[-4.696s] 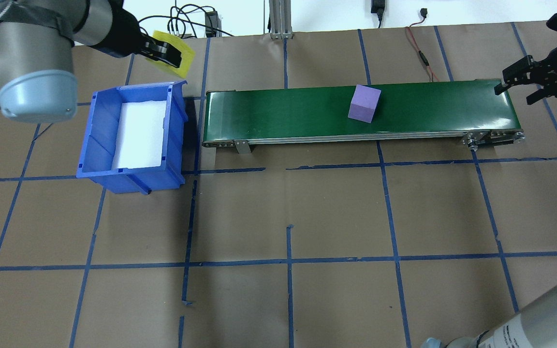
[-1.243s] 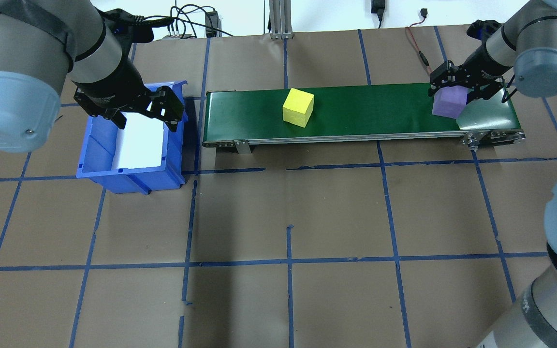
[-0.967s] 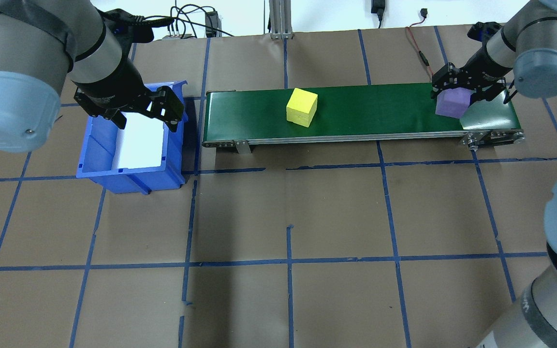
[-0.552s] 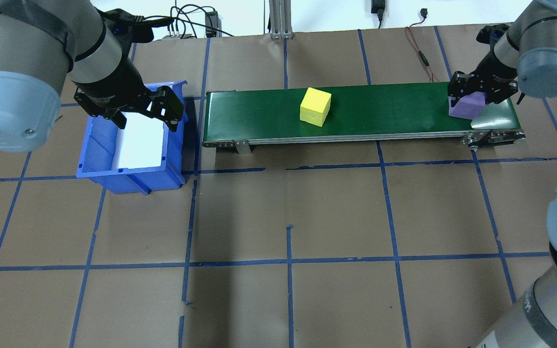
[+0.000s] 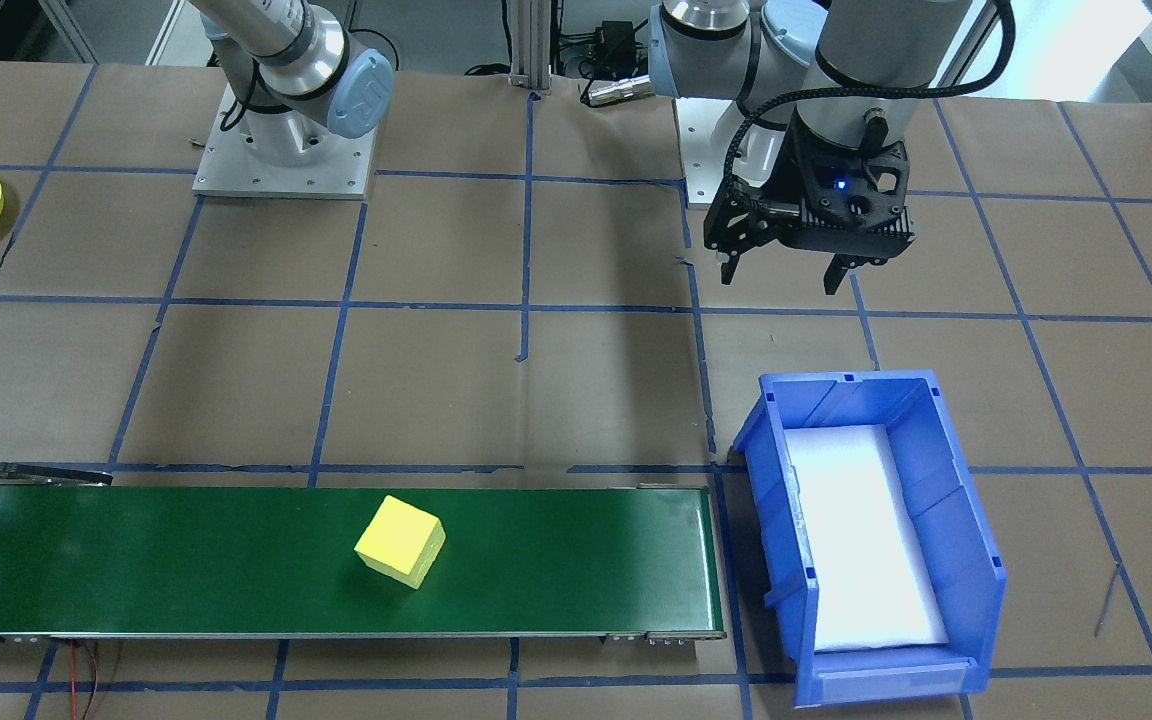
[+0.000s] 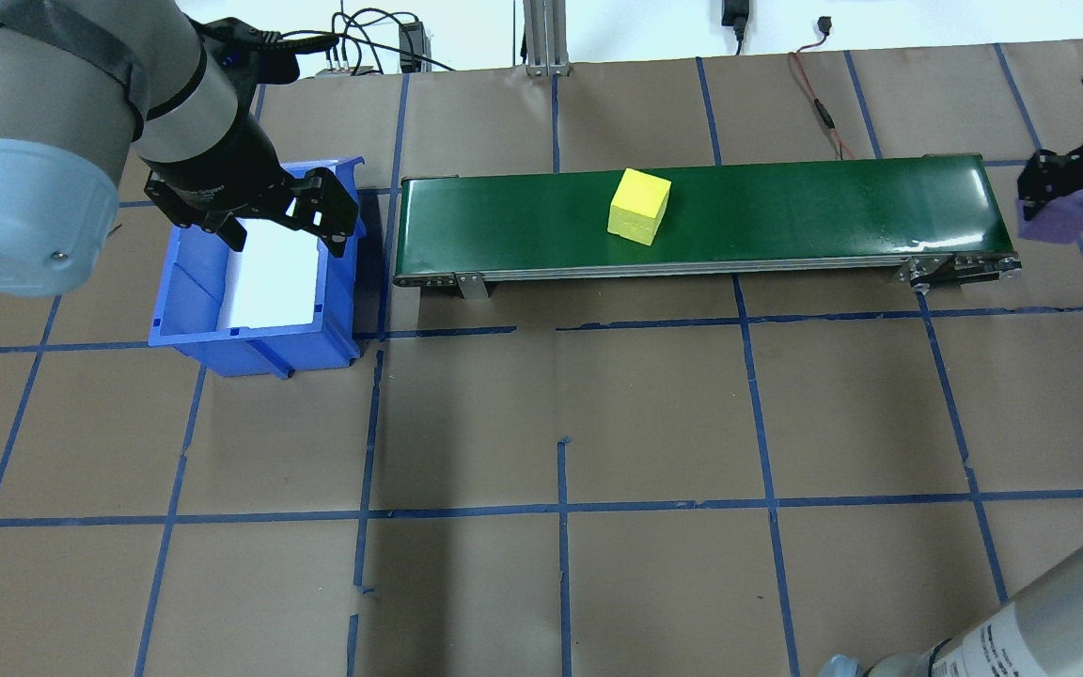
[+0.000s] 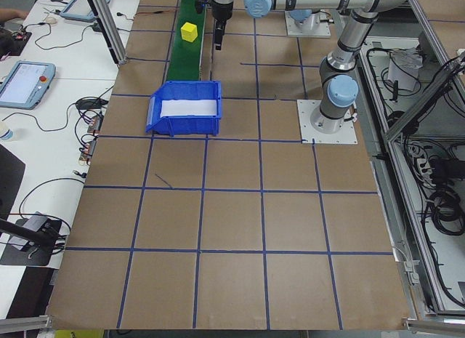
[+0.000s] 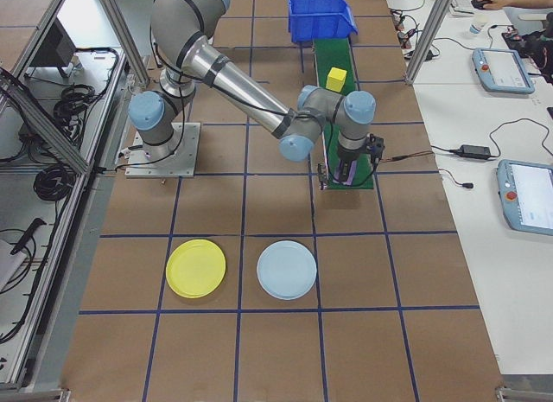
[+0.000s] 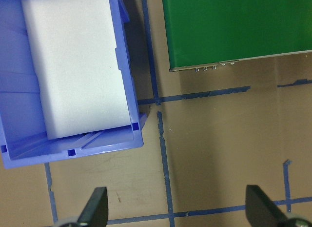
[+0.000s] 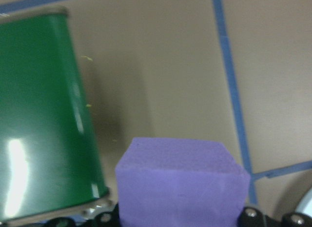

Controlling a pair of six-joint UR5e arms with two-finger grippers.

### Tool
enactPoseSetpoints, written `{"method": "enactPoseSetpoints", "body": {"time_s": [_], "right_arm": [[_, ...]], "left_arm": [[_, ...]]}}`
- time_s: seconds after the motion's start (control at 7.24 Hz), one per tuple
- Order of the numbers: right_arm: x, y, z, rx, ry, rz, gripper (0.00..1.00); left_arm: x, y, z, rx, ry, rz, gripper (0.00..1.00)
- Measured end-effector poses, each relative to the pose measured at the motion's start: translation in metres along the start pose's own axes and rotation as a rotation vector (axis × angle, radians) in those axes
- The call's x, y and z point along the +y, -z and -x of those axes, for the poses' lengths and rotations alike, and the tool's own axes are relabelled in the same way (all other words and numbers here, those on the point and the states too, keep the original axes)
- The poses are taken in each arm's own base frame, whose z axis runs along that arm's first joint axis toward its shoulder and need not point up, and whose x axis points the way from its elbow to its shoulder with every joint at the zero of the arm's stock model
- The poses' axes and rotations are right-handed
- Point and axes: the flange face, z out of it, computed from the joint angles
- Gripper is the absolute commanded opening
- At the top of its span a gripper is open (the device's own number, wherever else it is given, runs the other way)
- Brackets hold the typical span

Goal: Move block left to right into plate

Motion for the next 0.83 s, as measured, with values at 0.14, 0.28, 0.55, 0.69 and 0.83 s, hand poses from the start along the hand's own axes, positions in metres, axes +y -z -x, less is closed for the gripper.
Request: {"method": "enactPoseSetpoints", "body": {"time_s": [0.14,0.28,0.55,0.69,0.83], "right_arm": [[0.018,-0.004,-0.056,0.012,0.014,0.015,0.43],[0.040,-0.011,-0.109,0.004,0.016,0.027,0.43],[0.079,-0.028,-0.175,-0.025,0.019,0.038,0.46],[0.090,-0.035,-0.193,-0.033,0.024,0.042,0.64],[0.097,-0.046,-0.205,-0.046,0.026,0.051,0.83]], "left_arm": [[0.000,0.000,0.000,0.000,-0.001,0.000,1.00],[0.000,0.000,0.000,0.000,-0.001,0.000,1.00],[0.000,0.000,0.000,0.000,-0.002,0.000,1.00],[0.000,0.000,0.000,0.000,-0.002,0.001,1.00],[0.000,-0.001,0.000,0.000,-0.002,0.001,1.00]]}}
